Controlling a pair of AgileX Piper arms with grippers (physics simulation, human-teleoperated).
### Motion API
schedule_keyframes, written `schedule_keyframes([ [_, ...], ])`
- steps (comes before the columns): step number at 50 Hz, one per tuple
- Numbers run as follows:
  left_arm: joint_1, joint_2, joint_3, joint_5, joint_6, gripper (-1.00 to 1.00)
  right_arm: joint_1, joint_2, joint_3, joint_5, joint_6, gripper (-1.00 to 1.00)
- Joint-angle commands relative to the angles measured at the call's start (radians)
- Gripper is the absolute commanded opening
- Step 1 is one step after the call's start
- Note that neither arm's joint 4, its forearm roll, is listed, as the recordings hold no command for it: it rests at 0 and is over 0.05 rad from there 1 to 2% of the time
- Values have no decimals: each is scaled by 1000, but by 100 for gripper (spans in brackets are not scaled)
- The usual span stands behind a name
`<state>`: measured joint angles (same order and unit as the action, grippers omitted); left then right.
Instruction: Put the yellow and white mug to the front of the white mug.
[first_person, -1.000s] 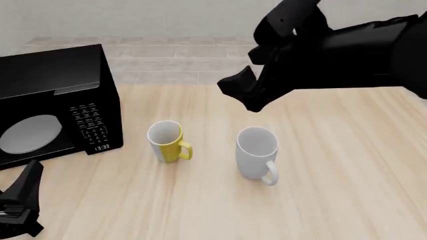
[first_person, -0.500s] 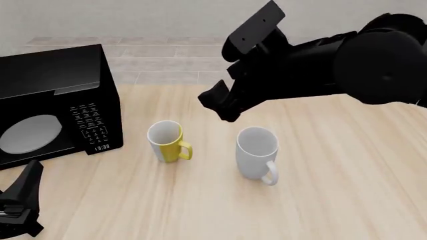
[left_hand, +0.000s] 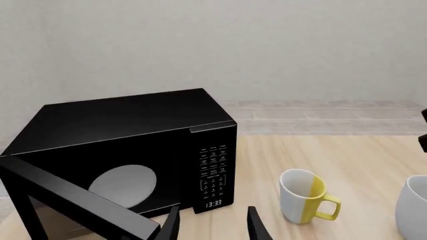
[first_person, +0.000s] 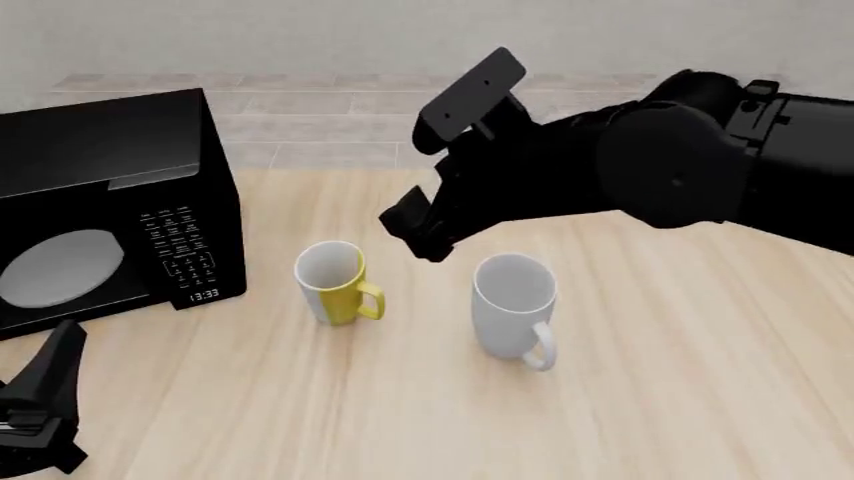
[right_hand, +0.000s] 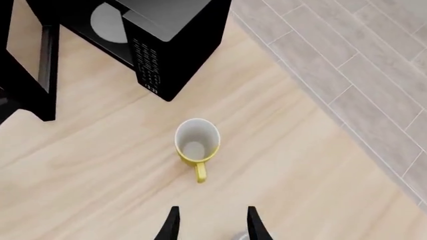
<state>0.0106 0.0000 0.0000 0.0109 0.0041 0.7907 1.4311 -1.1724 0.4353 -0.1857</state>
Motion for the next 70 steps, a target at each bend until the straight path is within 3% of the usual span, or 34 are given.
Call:
schedule_keyframes([
  [1,-1,0,0,-7,0,100,-1,49,-3,-33,10,100],
  [70,-1,0,0,-7,0,100,-5,372,-49,-202,65,100],
])
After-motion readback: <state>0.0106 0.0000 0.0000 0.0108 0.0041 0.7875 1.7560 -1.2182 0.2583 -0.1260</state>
